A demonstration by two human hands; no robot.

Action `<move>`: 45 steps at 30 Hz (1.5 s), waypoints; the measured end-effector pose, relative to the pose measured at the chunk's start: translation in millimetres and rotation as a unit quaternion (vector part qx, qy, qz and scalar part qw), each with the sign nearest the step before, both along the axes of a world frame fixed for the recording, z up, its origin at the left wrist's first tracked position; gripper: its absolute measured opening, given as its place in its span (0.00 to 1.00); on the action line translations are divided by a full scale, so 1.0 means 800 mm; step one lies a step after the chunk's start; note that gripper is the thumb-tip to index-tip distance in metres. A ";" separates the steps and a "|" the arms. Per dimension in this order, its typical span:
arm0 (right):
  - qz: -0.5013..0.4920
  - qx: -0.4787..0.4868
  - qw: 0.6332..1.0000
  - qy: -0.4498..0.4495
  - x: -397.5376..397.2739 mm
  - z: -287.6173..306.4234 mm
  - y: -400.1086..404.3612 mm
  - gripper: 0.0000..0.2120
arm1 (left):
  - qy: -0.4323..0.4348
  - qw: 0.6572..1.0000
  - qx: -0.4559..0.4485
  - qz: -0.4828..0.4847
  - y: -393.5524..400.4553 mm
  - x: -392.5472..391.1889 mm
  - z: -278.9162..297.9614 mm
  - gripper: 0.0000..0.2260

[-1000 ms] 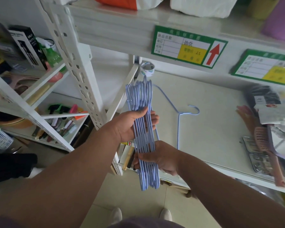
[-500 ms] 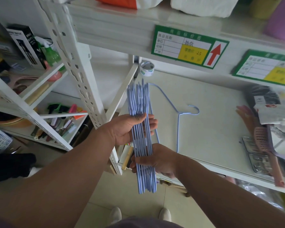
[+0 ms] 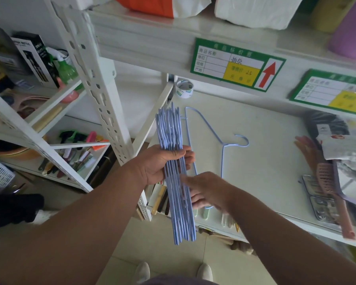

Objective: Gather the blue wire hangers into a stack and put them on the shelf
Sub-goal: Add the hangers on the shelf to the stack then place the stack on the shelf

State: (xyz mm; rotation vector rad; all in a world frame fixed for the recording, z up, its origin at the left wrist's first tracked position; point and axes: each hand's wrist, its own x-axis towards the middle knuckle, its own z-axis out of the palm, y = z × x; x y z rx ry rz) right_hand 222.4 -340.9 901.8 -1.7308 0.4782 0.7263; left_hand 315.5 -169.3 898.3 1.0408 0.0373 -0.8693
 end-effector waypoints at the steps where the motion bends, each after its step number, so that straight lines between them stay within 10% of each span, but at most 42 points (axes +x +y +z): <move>1: -0.065 -0.033 0.997 -0.001 0.008 0.000 -0.012 0.27 | 0.004 1.000 0.002 0.002 0.000 0.000 0.000 0.08; 7: -0.102 -0.393 0.911 -0.074 0.030 -0.033 -0.085 0.16 | 0.014 1.000 0.005 0.010 0.000 0.000 0.001 0.09; 15: -0.033 -0.444 0.894 -0.054 0.033 -0.054 -0.092 0.14 | 0.017 1.000 0.002 0.018 -0.003 -0.003 0.000 0.10; 27: -0.263 -0.099 0.953 -0.112 0.025 -0.022 -0.100 0.12 | 0.011 0.999 0.032 0.020 0.001 -0.002 -0.001 0.16; 45: 0.021 -0.187 0.968 -0.168 -0.036 0.034 -0.012 0.08 | -0.019 0.998 0.062 0.010 -0.011 -0.004 -0.001 0.10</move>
